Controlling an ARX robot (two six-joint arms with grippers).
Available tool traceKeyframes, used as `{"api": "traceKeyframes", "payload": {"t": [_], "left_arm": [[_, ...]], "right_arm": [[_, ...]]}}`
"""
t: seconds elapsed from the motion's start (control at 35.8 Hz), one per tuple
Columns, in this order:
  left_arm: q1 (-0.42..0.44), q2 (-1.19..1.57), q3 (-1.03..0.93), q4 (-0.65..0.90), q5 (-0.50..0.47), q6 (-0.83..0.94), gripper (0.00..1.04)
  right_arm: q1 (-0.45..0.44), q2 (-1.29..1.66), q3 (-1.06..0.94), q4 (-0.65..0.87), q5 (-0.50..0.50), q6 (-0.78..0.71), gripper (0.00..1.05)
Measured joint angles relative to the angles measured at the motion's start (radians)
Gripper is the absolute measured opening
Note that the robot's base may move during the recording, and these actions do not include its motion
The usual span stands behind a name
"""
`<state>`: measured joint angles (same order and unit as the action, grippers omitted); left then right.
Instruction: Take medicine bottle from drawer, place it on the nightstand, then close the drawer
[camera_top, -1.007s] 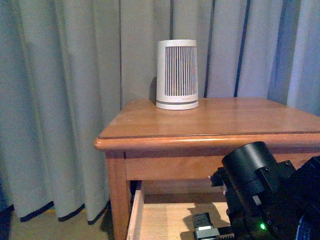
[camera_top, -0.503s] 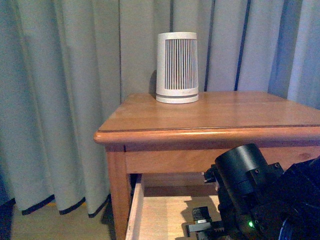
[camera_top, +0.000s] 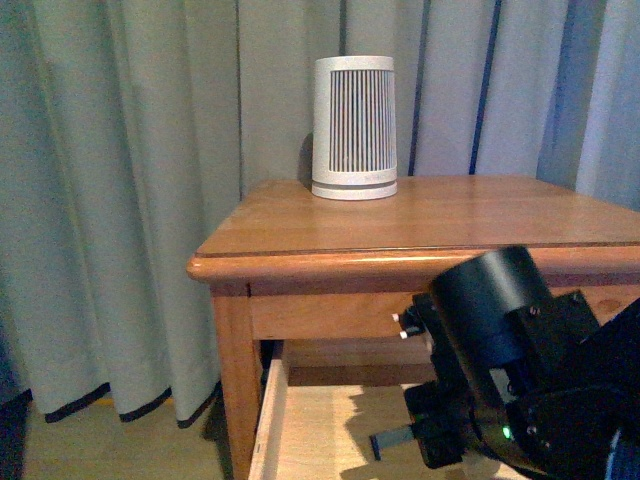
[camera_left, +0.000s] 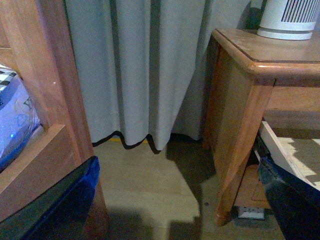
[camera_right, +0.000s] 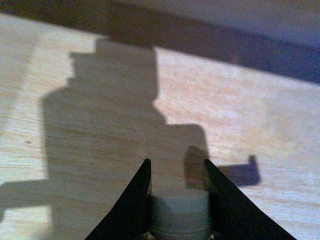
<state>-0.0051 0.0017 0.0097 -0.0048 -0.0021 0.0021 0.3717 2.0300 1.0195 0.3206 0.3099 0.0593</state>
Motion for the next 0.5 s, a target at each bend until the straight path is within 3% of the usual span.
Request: {"api": "traceKeyframes", "payload": {"t": [0.25,0.5], "left_arm": [[0.000,0.000,0.000,0.000,0.000,0.000,0.98],[0.000,0.000,0.000,0.000,0.000,0.000,0.98]], "right_arm": [[0.050,-0.270,-0.087,-0.087,-0.050,-0.011,0.27],[0.013,-0.521,-0.149,-0.161,-0.053,-0.075,0.27]]}}
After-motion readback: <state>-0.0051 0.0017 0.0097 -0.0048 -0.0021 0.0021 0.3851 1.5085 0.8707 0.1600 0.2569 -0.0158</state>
